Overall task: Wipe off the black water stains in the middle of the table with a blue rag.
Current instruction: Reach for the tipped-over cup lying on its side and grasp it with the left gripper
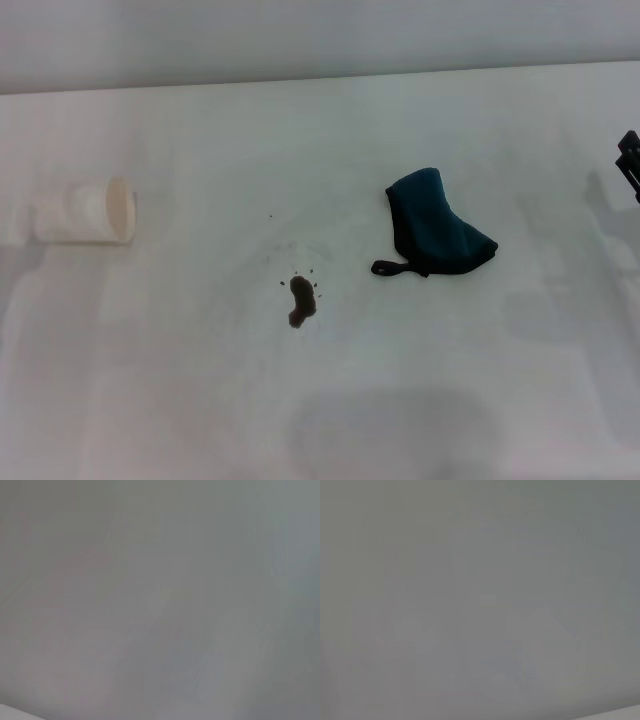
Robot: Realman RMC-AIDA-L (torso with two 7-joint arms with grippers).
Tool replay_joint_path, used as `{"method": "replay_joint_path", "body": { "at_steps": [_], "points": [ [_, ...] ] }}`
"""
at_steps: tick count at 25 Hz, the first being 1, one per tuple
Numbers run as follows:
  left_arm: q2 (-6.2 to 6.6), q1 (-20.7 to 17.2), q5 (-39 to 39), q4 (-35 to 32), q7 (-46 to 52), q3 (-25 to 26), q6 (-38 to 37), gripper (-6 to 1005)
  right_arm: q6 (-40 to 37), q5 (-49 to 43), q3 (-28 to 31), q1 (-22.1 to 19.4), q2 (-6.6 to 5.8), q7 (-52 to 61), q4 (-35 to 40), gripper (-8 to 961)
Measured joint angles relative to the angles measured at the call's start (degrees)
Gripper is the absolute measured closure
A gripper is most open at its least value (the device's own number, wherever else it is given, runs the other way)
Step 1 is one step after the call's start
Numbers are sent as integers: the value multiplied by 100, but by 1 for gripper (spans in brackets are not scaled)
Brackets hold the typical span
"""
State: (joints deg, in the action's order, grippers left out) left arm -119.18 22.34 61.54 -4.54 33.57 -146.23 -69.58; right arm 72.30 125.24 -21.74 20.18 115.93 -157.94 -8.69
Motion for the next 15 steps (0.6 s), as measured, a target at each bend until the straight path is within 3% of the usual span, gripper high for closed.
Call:
{"method": "replay_joint_path", "body": {
  "at_steps": [15],
  "points": [
    [-31, -1, 67, -203, -5, 60, 16, 110, 76, 4, 9, -67, -43, 9, 70, 83]
  ]
}}
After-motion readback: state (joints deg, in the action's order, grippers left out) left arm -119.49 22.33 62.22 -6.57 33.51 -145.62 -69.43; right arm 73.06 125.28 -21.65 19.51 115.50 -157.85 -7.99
